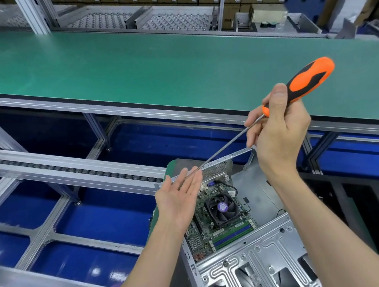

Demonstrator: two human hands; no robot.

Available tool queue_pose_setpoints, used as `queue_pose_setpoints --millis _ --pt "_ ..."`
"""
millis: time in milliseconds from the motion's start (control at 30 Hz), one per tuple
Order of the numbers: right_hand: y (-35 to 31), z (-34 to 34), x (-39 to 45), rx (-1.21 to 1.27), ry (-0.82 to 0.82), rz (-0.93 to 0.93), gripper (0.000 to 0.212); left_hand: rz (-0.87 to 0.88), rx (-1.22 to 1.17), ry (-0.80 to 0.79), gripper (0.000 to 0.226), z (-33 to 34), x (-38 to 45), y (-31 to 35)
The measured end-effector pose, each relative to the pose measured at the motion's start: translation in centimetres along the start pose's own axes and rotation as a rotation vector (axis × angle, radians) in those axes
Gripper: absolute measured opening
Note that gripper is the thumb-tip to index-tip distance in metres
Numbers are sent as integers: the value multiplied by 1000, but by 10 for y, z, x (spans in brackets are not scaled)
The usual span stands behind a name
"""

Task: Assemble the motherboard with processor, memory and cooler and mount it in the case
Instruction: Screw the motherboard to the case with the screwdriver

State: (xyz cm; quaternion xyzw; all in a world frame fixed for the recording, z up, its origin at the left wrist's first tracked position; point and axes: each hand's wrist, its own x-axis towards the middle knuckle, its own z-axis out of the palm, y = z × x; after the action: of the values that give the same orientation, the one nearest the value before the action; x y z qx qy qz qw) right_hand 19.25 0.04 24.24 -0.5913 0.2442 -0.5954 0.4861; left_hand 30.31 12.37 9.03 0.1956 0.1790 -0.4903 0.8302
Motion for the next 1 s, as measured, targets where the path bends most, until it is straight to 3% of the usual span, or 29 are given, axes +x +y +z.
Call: queue_pose_setpoints --millis 133,233,600,733,867,1000 --pt "2 -4 4 -11 0 -8 40 2 202 119 31 0 -6 -6" --pt "4 -4 4 -23 -3 -10 40 4 158 177 18 4 -6 -10" --pt "5 -7 7 -21 17 0 39 41 152 186 19 6 3 -17" --pt "6 -7 6 -15 18 2 40 49 125 165 36 9 3 -20" --pt "7 -8 6 -16 25 5 41 47 123 171 26 9 5 -21" --pt "8 -10 5 -26 40 6 41 42 105 160 32 9 4 -22"
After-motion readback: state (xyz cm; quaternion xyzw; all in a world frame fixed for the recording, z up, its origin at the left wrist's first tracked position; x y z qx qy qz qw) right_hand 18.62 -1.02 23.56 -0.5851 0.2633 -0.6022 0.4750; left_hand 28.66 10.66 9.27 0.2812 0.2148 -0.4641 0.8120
